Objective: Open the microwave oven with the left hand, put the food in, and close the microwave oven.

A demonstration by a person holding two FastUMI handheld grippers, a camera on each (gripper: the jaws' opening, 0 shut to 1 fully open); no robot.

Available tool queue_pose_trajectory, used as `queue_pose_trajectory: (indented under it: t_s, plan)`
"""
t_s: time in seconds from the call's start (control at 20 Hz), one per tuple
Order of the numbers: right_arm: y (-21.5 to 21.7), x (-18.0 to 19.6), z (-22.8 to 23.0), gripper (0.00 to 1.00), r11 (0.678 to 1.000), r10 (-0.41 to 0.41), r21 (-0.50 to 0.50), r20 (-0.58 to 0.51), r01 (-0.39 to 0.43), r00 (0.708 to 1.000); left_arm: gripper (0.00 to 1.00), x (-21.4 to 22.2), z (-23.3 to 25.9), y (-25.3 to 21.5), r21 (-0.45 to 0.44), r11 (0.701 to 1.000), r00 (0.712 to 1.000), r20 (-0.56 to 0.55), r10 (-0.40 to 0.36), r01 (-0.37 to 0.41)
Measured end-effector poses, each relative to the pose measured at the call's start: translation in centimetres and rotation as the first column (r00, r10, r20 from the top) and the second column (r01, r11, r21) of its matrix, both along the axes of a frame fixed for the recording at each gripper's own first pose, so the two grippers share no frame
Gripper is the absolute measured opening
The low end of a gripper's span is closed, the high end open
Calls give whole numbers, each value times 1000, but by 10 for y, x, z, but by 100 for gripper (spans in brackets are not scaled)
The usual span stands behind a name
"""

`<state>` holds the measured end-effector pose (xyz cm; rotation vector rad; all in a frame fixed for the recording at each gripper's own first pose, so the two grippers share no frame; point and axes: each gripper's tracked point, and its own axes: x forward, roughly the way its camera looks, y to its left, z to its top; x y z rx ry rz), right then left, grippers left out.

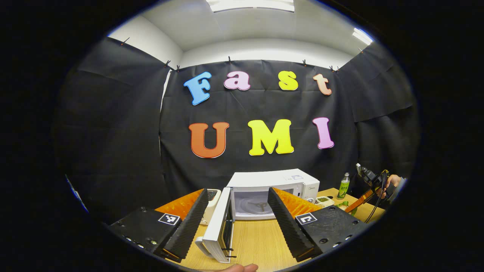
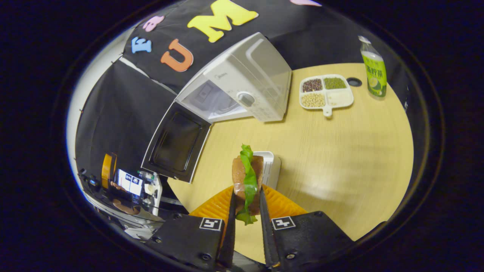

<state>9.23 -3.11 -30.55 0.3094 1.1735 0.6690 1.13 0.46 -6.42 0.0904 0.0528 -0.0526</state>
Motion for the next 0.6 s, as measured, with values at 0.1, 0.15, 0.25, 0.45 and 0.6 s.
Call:
queue_pose_trajectory:
  t_s: [0.1, 0.15, 0.25, 0.45, 0.6]
  plan:
    - [3, 3, 16, 26, 997, -26, -63, 98, 32, 995, 95, -3, -1, -5, -11, 1000, 1000, 0, -29, 29]
    - [4, 8, 23, 25, 992, -29, -114, 162, 48, 986, 95, -5, -3, -7, -19, 999, 999, -3, -42, 42]
    - [5, 12, 34, 24, 979, -14, -191, 272, 68, 962, 95, -8, -4, -5, -16, 998, 999, 3, -53, 53]
    - [30, 13, 45, 28, 947, 81, -315, 434, 67, 897, 95, -14, -12, 1, 22, 998, 998, 9, -58, 58]
    - [57, 19, 51, 20, 915, 143, -390, 549, 101, 824, 95, -19, -16, 7, 25, 998, 998, 20, -61, 60]
